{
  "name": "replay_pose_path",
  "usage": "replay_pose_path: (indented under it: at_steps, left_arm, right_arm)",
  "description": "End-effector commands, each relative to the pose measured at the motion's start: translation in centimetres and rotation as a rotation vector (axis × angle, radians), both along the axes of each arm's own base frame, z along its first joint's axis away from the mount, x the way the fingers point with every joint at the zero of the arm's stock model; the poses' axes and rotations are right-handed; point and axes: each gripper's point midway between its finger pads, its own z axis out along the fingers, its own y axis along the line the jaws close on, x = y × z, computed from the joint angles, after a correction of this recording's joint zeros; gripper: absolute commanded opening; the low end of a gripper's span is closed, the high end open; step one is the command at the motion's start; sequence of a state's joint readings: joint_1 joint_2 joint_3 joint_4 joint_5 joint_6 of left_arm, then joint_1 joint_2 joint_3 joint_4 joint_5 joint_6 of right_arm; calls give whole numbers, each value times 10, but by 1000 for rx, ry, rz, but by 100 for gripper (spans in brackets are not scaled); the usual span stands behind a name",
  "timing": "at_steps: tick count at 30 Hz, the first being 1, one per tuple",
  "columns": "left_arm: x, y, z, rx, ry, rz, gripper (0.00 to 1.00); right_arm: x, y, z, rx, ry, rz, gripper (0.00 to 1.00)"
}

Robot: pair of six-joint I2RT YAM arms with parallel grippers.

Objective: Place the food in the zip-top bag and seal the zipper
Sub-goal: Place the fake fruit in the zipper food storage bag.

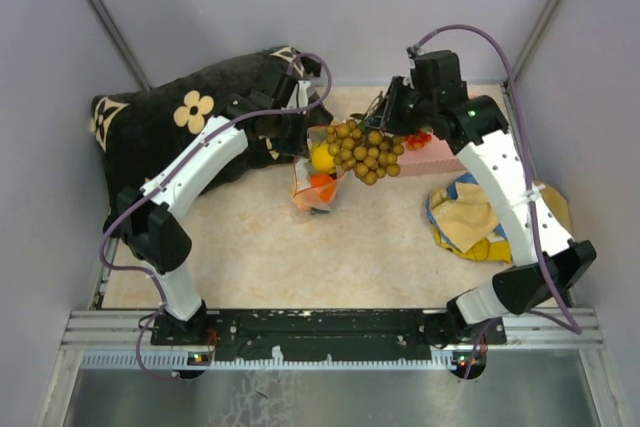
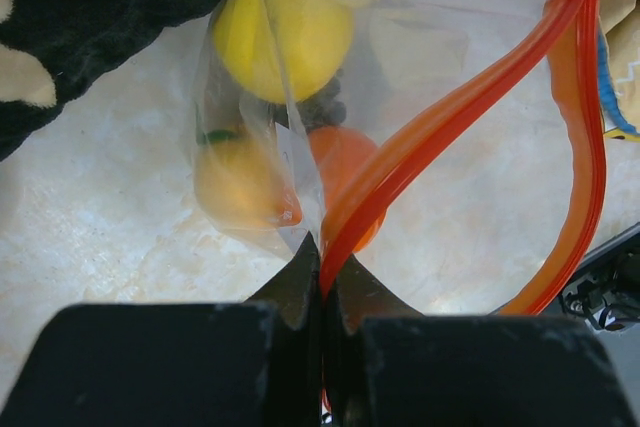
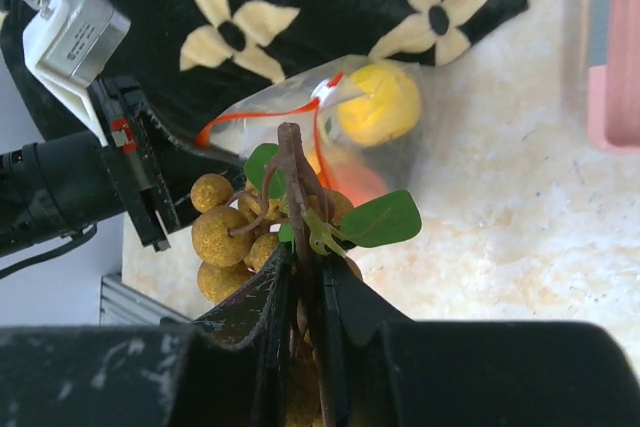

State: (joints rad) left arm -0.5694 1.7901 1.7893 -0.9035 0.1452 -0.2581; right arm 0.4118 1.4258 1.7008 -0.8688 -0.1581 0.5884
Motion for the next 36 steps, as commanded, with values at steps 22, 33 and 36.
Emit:
replay_pose_path:
  at_steps: [22, 33, 36]
  left_arm:
    - [-9, -19, 20, -48, -24, -32, 0]
    - [-18, -28, 13, 31, -53, -42, 0]
    - [-18, -29, 16, 29, -59, -44, 0]
  right_arm:
    - [32, 48, -51, -88, 218, -74, 0]
    - [53, 46, -25, -58, 138, -155, 0]
    - [58, 41, -30, -82, 132, -186, 0]
